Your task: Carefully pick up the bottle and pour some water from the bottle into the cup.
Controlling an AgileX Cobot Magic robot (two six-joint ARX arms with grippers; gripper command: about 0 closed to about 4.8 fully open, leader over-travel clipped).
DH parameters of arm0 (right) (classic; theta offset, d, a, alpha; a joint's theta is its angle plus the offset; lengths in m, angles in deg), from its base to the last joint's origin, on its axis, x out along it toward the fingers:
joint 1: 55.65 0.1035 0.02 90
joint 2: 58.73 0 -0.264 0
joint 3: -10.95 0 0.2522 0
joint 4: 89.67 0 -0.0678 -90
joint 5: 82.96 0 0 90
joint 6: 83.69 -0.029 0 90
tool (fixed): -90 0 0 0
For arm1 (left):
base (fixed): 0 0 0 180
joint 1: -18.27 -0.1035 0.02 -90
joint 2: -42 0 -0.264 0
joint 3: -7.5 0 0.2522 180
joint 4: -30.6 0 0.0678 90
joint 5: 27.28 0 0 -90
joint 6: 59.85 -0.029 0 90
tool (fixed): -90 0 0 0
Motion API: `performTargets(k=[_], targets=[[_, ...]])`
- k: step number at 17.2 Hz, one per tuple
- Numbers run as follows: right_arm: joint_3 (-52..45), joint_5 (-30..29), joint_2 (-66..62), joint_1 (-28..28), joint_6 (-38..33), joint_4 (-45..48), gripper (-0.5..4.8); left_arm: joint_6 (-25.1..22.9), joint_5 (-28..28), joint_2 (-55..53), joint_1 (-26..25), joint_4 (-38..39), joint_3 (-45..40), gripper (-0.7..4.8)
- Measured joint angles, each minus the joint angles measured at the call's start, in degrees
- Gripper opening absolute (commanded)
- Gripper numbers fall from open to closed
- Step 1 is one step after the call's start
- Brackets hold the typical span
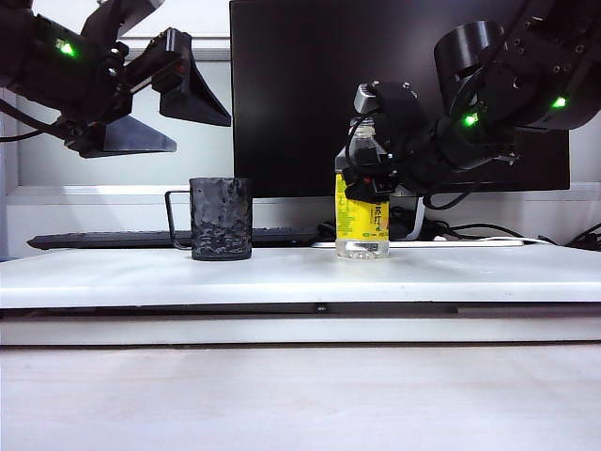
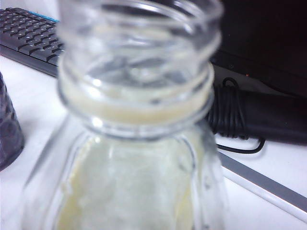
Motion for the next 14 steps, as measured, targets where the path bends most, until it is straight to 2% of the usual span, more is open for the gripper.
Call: performTargets(k=[5,8,9,11,14], targets=[[0.02,0.09,5.55,-0.02,3.13,-3.85,1.75,0.00,0.13,0.00,0.02,-0.02,0.00,4.79],[6.51,0.07,9.38,0.13,4.22,-7.89,1.76,0.00,0.13,0.00,0.00,-0.28,0.00,4.79],[8.79,0.55,9.31,0.90,7.43,-11.50,1.76,0.00,0.31,0.00,0.02,-0.59,0.00,4.79],[11.17,0.48,9.22,2.45,12.79,-17.33,1.76,0.00,1.92,0.02,0.02,-3.50,0.00,4.79],[11.67,0.31,9.07,3.21,13.81,-18.14,1.76,-0.42,2.69,0.11,-0.02,-10.95,0.00,4.79]])
